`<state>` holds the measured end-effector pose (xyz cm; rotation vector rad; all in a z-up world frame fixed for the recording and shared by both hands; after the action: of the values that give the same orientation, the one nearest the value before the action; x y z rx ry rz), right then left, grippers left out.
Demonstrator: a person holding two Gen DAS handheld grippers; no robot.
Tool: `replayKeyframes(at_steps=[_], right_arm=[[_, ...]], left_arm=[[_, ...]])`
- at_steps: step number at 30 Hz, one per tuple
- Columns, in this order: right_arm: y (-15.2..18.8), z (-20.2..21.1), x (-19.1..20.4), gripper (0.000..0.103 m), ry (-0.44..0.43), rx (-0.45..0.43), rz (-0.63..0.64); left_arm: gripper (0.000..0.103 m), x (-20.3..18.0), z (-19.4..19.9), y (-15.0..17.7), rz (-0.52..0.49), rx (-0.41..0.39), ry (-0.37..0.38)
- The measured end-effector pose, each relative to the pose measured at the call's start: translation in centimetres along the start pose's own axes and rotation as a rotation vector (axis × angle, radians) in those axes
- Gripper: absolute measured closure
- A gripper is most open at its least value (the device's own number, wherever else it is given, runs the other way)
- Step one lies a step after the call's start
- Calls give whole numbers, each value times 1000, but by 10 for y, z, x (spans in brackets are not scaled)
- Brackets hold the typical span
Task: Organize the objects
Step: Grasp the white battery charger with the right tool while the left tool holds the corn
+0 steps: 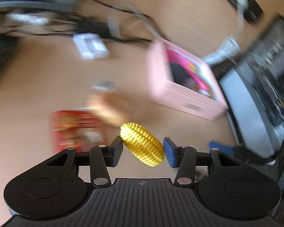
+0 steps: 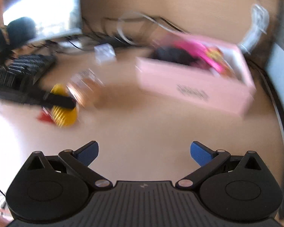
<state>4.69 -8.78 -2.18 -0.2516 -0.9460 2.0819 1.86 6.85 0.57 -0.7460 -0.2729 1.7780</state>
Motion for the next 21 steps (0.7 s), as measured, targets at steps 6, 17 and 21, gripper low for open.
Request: replayKeyframes(at_steps=[6,17,21], right_arm=[[-97,-54,50,0,-156,-28,71],[-191,-243,62,24,-15,163,-45],[-187,-255,64,50,47,191,-30]], left_arm=[[52,89,56,-2,171,-94,-110],[52,166,116,40,311,-137,-139],[52,185,125,51,332,-138,-140]])
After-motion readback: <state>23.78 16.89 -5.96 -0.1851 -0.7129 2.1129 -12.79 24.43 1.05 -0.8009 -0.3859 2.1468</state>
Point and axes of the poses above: each gripper's, at about its wrist camera, not at the fingertips, and z roughly against the way its jaws point, x to its left, y to its underside, the point moved 9 cm from there along -z, roughly the way its jaws point, and after that the axes turned 5 degrees about -y, right-handed, at the moved point
